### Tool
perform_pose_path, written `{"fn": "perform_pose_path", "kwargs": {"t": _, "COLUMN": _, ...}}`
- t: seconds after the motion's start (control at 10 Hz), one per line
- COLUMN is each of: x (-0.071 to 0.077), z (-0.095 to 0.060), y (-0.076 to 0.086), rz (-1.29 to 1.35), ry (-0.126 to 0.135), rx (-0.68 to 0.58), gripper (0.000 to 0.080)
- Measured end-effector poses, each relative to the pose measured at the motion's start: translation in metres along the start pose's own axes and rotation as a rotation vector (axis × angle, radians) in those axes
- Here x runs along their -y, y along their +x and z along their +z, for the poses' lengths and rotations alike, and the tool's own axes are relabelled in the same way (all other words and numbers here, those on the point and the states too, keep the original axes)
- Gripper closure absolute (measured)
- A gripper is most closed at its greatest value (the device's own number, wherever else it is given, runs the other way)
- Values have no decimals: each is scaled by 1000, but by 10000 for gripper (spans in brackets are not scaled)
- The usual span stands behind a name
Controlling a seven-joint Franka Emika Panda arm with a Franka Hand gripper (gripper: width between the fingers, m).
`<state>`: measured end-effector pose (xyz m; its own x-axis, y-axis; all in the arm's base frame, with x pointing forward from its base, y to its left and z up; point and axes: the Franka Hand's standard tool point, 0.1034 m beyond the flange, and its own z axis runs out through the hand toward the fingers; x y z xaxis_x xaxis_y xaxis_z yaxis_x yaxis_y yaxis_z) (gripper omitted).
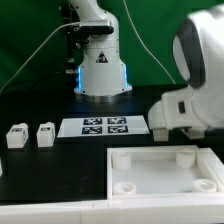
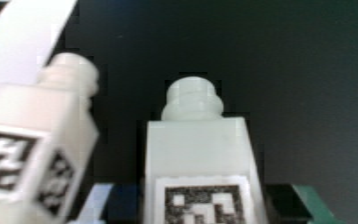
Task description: Assemble one leg
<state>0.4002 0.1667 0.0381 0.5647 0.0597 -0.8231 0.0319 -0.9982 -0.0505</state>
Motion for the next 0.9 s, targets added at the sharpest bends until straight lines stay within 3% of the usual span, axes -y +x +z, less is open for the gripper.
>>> {"fn": "perform_pose_path", "kwargs": {"t": 0.1, "x": -4, "z": -22, "y": -6, "rz": -8, "ry": 7, "rx": -44, "gripper": 511}}
{"fn": "perform_pose_path", "kwargs": {"t": 0.3, "x": -12, "z": -81, "y": -21, "rz": -21, "ry": 25, "rx": -285, "gripper": 511}}
{"fn": "perform_pose_path", "kwargs": {"t": 0.6, "x": -41, "z": -146, "y": -45, "rz": -9, "ry": 51, "rx": -563, "gripper": 509}}
{"fn": "perform_pose_path", "kwargs": {"t": 0.8, "x": -48, "z": -174, "y": -59, "rz": 1, "ry": 32, "rx": -744, "gripper": 509}}
{"fn": "perform_pose_path", "kwargs": {"t": 0.9, "x": -46, "z": -181, "y": -53, "rz": -3, "ry": 37, "rx": -883, "gripper": 509}}
